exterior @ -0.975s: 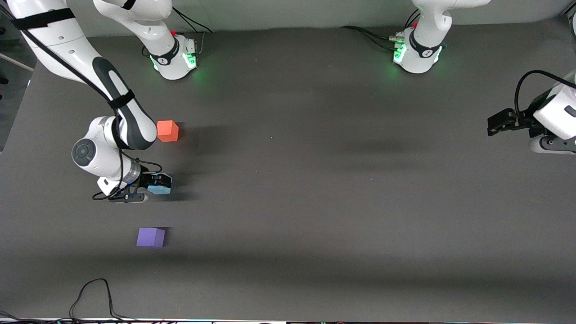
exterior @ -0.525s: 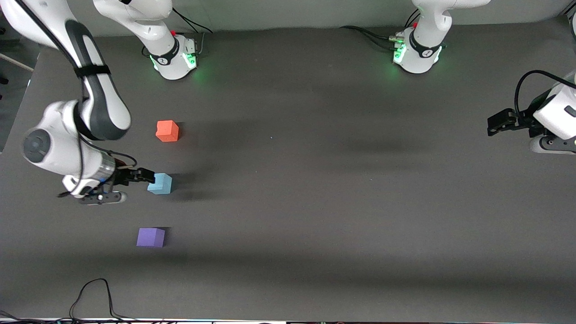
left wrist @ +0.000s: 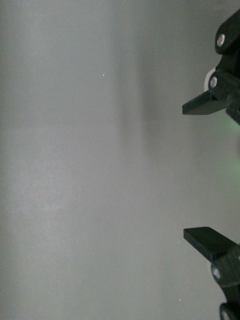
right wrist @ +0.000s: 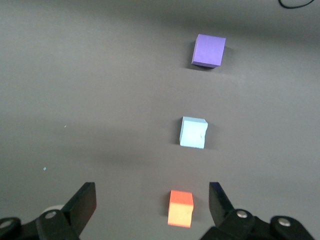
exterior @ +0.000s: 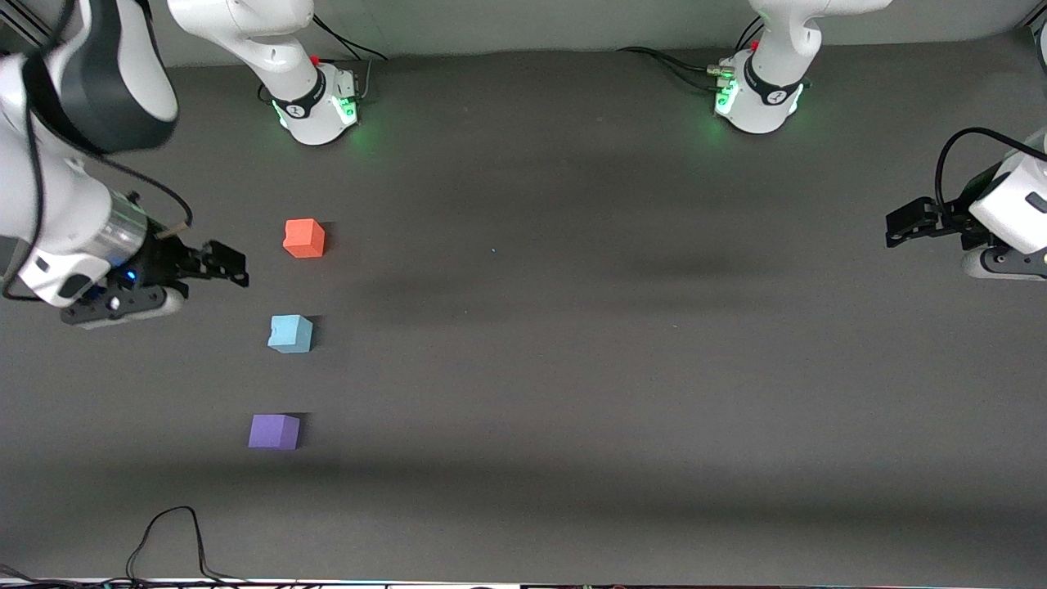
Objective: Place blue block between orange and purple blocks
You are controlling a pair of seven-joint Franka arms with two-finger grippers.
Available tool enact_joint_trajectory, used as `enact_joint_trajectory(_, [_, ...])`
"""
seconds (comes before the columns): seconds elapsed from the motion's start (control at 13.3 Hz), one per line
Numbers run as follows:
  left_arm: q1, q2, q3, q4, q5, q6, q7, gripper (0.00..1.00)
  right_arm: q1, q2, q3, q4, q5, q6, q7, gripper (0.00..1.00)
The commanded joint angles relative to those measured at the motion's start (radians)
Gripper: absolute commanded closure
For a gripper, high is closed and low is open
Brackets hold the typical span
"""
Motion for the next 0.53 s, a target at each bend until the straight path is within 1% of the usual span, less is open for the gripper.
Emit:
enact_joint_trajectory(0.0, [-0.007, -0.009, 0.005, 0.0, -0.005, -0.013, -0.004, 0.0, 0.113, -0.017, -0.135, 0.06, -0.001, -0.071, -0.01, 0.0])
enact_joint_trajectory(0.07, [-0.007, -0.009, 0.005, 0.0, -0.005, -0.013, -0.004, 0.0, 0.177, -0.028, -0.209, 0.058, -0.001, -0.071, -0.01, 0.0])
enact_joint_trajectory(0.15, [-0.007, -0.009, 0.005, 0.0, -0.005, -0.013, -0.004, 0.0, 0.187, -0.033, -0.232, 0.054, 0.0, -0.071, -0.015, 0.0])
enact_joint_trajectory(0.45, [-0.007, -0.009, 0.005, 0.0, -0.005, -0.013, -0.004, 0.0, 0.192, -0.038, -0.234, 0.052, 0.002, -0.073, -0.006, 0.0])
